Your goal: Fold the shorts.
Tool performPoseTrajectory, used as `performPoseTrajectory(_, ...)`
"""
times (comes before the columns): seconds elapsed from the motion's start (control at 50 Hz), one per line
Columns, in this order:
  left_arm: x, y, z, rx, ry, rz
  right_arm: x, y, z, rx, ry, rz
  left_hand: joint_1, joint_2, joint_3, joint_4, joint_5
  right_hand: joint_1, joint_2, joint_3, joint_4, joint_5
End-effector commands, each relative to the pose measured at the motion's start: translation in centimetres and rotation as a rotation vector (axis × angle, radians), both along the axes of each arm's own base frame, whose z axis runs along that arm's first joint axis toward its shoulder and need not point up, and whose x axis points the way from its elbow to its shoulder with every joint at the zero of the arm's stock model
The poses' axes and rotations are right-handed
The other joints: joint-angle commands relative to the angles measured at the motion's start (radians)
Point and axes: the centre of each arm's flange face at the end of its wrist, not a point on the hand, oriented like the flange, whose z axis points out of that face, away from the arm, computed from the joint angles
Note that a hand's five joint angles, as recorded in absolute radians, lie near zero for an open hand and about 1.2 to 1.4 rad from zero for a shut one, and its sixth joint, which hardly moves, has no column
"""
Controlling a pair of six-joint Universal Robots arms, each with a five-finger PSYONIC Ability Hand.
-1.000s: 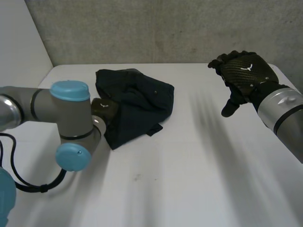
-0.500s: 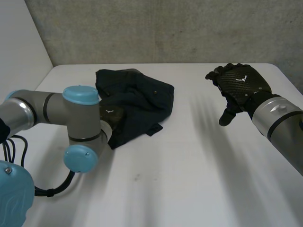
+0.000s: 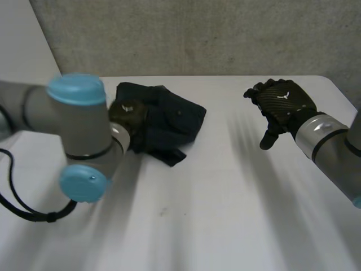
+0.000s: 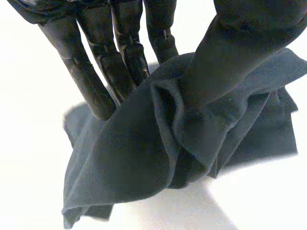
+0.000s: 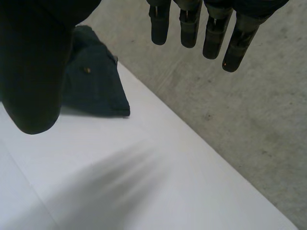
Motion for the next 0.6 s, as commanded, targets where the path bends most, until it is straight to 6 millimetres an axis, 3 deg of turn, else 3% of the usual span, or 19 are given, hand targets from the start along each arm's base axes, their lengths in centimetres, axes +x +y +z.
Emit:
performPoseTrajectory(0.02,1.4,3.3,8.5,-0.168,0.077,-0.022,2.1,-2.1,-2.8,0.054,0.001,0.098,0.346,0.211,0.212,0.195,0.234,0.009,-0.04,-0.002,-0.058,-0.049)
performPoseTrajectory(0.14,1.8,4.1,10.3,-0.23,0.053,-0.028,3.4,-3.1,-4.1,0.179,-0.177,0.102,0.346,0.211,0.212,0.195,0.234,0.009,-0.04,-0.002,-0.058,-0.049)
performPoseTrajectory(0.24,1.8,4.7,11.2,-0.254,0.053,-0.033,6.7,-1.8,-6.7,0.351,-0.37,0.131,0.346,0.211,0.212,0.195,0.234,0.009,-0.04,-0.002,-0.058,-0.049)
performPoseTrajectory(0.3,1.7,5.4,11.8,-0.264,0.062,-0.046,9.0,-1.0,-8.0,0.371,-0.412,0.175,0.346,0.211,0.212,0.195,0.234,0.009,-0.04,-0.002,-0.058,-0.049)
performPoseTrajectory(0.46,1.7,6.3,13.4,-0.301,0.09,-0.056,11.8,-0.7,-12.4,0.407,-0.385,0.177,0.346,0.211,0.212,0.195,0.234,0.009,-0.04,-0.002,-0.058,-0.048)
performPoseTrajectory(0.52,1.7,6.5,13.6,-0.306,0.095,-0.057,11.7,-1.5,-13.5,0.381,-0.374,0.1,0.346,0.211,0.212,0.195,0.234,0.332,0.283,0.321,0.265,0.274)
performPoseTrajectory(0.54,1.8,6.6,13.8,-0.309,0.095,-0.057,11.4,-2.3,-13.7,0.347,-0.369,0.03,0.346,0.211,0.212,0.195,0.234,0.801,0.752,0.79,0.734,0.744)
performPoseTrajectory(0.56,1.9,6.7,13.9,-0.311,0.099,-0.057,11.2,-2.6,-13.7,0.329,-0.367,-0.004,0.346,0.211,0.212,0.195,0.234,1.108,1.059,1.097,1.041,1.051)
performPoseTrajectory(0.6,2.0,6.8,14.1,-0.314,0.099,-0.058,10.8,-3.2,-13.1,0.288,-0.369,-0.05,0.346,0.211,0.212,0.195,0.234,1.231,1.181,1.22,1.164,1.173)
